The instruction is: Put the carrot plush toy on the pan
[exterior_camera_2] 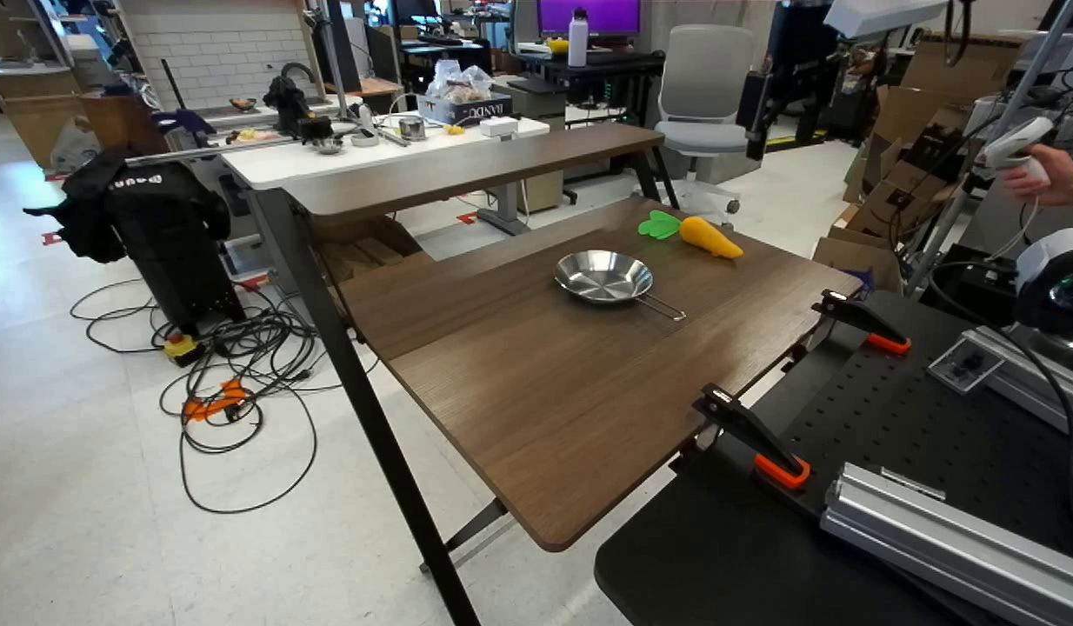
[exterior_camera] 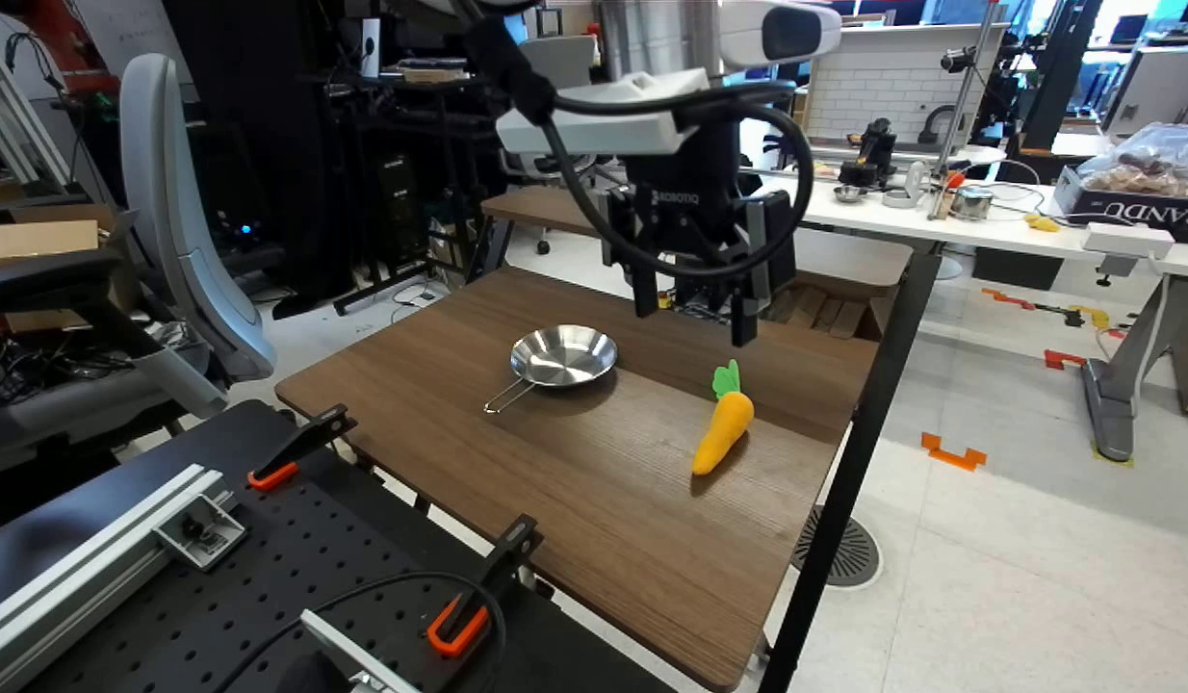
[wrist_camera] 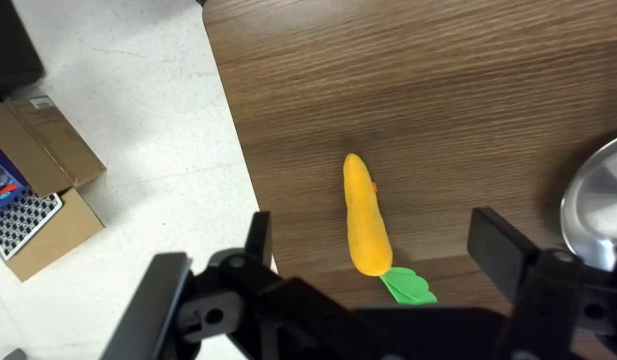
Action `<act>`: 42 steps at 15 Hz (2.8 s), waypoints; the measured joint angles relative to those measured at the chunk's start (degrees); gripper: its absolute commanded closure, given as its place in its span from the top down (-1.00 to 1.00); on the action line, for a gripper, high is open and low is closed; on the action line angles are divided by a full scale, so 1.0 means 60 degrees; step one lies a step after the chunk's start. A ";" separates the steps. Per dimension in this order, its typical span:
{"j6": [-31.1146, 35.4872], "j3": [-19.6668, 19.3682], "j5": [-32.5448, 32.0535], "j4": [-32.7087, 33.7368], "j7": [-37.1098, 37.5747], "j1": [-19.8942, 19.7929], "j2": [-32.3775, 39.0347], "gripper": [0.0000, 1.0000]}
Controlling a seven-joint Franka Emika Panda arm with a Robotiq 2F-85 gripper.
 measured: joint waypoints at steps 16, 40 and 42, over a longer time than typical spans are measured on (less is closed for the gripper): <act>0.0714 0.0265 0.0005 0.3130 -0.1286 0.0070 0.3909 1.00; 0.2014 0.0420 0.0052 0.3235 -0.1663 -0.0058 0.4912 -1.00; 0.2091 0.0440 0.0052 0.3238 -0.1664 -0.0058 0.4853 -0.94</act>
